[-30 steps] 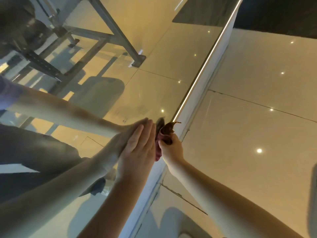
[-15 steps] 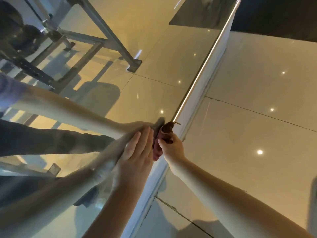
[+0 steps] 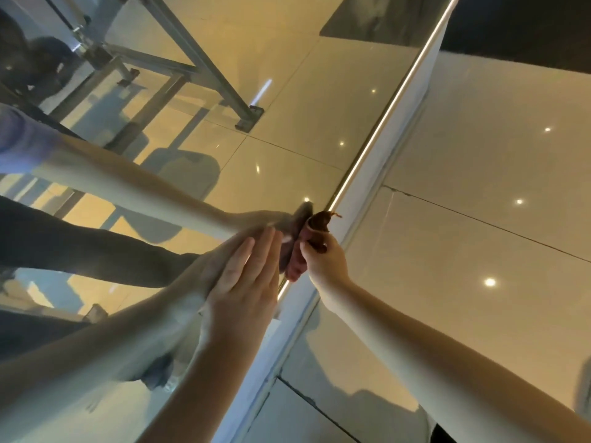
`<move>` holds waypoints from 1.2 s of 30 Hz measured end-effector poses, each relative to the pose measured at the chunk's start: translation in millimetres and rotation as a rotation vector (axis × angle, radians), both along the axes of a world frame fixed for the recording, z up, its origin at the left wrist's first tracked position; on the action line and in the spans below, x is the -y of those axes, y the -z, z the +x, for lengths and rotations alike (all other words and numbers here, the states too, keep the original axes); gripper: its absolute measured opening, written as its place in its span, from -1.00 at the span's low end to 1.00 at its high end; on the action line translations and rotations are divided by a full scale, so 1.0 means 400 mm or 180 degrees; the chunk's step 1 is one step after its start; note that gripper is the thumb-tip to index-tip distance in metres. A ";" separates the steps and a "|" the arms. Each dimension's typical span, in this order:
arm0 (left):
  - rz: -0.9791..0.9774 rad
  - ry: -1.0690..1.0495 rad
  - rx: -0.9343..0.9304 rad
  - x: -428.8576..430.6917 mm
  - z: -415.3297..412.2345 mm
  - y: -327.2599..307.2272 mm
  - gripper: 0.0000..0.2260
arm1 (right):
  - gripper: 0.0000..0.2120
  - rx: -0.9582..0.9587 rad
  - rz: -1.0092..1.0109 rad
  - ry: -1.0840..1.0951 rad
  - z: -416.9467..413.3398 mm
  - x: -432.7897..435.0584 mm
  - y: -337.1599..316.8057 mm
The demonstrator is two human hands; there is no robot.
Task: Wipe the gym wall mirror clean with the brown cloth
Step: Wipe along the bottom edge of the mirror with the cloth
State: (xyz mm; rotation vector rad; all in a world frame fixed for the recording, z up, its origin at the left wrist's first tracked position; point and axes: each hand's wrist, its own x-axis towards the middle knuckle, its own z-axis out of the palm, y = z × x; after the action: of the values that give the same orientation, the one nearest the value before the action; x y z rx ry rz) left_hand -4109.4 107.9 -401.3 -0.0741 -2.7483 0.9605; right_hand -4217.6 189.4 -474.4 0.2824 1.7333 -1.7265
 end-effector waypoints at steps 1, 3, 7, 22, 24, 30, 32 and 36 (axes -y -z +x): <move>0.0005 0.0027 -0.0027 -0.002 -0.011 0.000 -0.46 | -0.75 -0.0032 0.0006 -0.0032 -0.011 -0.005 -0.009; 0.0011 0.0073 -0.0026 -0.001 -0.030 0.001 -0.45 | -0.75 -0.0251 -0.0022 0.0032 -0.061 -0.016 -0.036; -0.0046 0.0085 0.0001 0.004 -0.072 0.007 -0.46 | -0.85 -0.0922 0.0017 0.0379 -0.205 -0.029 -0.076; -0.0419 -0.0119 0.0148 -0.033 -0.259 -0.004 -0.52 | -0.85 -0.1019 0.0262 -0.0062 -0.301 -0.045 -0.022; -0.0498 -0.0199 0.0223 -0.038 -0.284 -0.003 -0.51 | -0.83 -0.1168 0.0391 -0.0023 -0.348 -0.047 -0.027; -0.0274 -0.0104 -0.0046 -0.048 -0.379 0.015 -0.52 | -0.74 -0.1030 0.0427 -0.0076 -0.345 -0.044 0.021; -0.0255 -0.0087 -0.0081 -0.050 -0.411 0.020 -0.52 | -0.76 -0.0969 0.0454 -0.0033 -0.344 -0.040 0.031; -0.0304 -0.0098 -0.0064 -0.056 -0.454 0.022 -0.49 | -0.80 -0.0817 0.0412 0.0111 -0.387 -0.039 0.037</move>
State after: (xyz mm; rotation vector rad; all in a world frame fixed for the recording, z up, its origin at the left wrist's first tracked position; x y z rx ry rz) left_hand -4291.0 130.1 -410.2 -0.0379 -2.6919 1.0946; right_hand -4372.3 204.8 -489.2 0.1527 2.0402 -1.7396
